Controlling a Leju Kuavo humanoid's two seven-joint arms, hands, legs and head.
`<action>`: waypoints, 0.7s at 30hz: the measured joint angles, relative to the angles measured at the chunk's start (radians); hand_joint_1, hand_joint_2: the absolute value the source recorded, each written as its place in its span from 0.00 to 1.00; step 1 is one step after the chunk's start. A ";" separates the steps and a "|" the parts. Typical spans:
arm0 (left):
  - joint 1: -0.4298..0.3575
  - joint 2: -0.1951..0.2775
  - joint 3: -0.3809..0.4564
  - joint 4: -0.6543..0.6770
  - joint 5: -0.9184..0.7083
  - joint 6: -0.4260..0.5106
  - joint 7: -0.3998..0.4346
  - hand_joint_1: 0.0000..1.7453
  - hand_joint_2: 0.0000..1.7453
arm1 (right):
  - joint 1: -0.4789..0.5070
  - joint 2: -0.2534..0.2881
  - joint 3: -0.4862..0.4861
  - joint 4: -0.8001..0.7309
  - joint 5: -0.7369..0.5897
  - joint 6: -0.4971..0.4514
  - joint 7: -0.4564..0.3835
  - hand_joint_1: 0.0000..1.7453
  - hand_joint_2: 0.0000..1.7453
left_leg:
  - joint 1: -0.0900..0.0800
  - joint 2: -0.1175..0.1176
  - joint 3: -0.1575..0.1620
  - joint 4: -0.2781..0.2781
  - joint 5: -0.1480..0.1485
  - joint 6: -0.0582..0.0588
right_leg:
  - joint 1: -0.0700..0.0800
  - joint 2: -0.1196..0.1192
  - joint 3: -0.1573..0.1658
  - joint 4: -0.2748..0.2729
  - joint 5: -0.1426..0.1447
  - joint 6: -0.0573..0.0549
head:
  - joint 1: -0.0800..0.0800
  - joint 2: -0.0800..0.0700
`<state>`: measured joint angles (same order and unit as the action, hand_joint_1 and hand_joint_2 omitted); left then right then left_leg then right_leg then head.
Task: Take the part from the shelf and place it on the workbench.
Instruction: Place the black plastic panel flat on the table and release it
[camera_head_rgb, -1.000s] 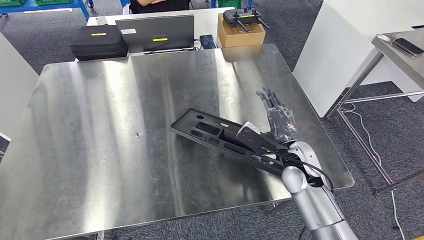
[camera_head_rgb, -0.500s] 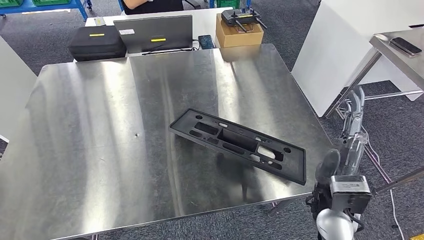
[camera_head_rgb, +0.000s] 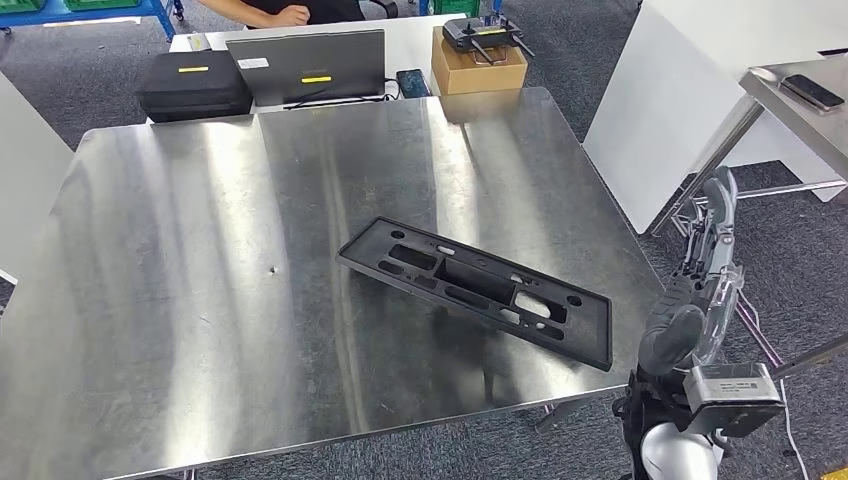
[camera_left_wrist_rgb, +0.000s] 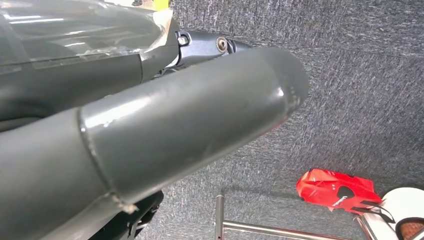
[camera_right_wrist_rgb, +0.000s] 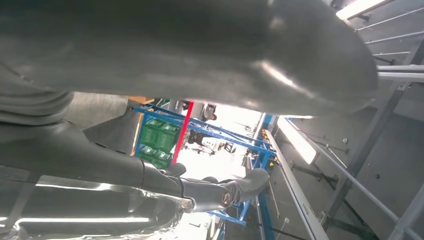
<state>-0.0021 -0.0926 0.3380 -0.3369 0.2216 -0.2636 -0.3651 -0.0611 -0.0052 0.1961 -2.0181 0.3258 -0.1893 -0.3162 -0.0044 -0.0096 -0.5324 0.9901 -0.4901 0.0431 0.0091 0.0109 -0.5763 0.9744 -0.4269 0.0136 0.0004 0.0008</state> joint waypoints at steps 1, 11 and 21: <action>0.001 0.000 0.001 0.000 0.000 0.000 0.000 0.00 0.00 | 0.000 0.001 0.000 -0.001 0.000 0.000 0.000 0.00 0.00 | 0.000 0.000 0.000 0.000 0.000 0.000 | 0.000 0.000 0.000 0.000 0.000 0.000 | 0.000 0.000; 0.003 -0.002 0.015 -0.006 0.003 0.005 0.010 0.00 0.00 | 0.002 0.009 0.001 -0.005 0.002 0.016 0.000 0.00 0.00 | -0.001 0.000 -0.001 0.001 0.000 0.000 | -0.003 0.000 0.001 0.000 0.000 0.000 | 0.000 0.000; 0.012 -0.012 0.104 -0.016 0.025 -0.044 0.069 0.00 0.00 | 0.001 0.026 0.039 -0.007 -0.004 0.093 0.030 0.00 0.00 | -0.008 0.000 -0.001 0.002 -0.002 0.010 | -0.011 0.000 0.002 -0.002 0.003 0.004 | 0.000 0.000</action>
<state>0.0104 -0.1051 0.4421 -0.3532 0.2471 -0.3075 -0.2960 -0.0600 0.0206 0.2352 -2.0249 0.3220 -0.0958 -0.2860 -0.0119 -0.0093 -0.5339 0.9916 -0.4916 0.0527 -0.0020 0.0112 -0.5742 0.9721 -0.4240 0.0180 0.0000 0.0008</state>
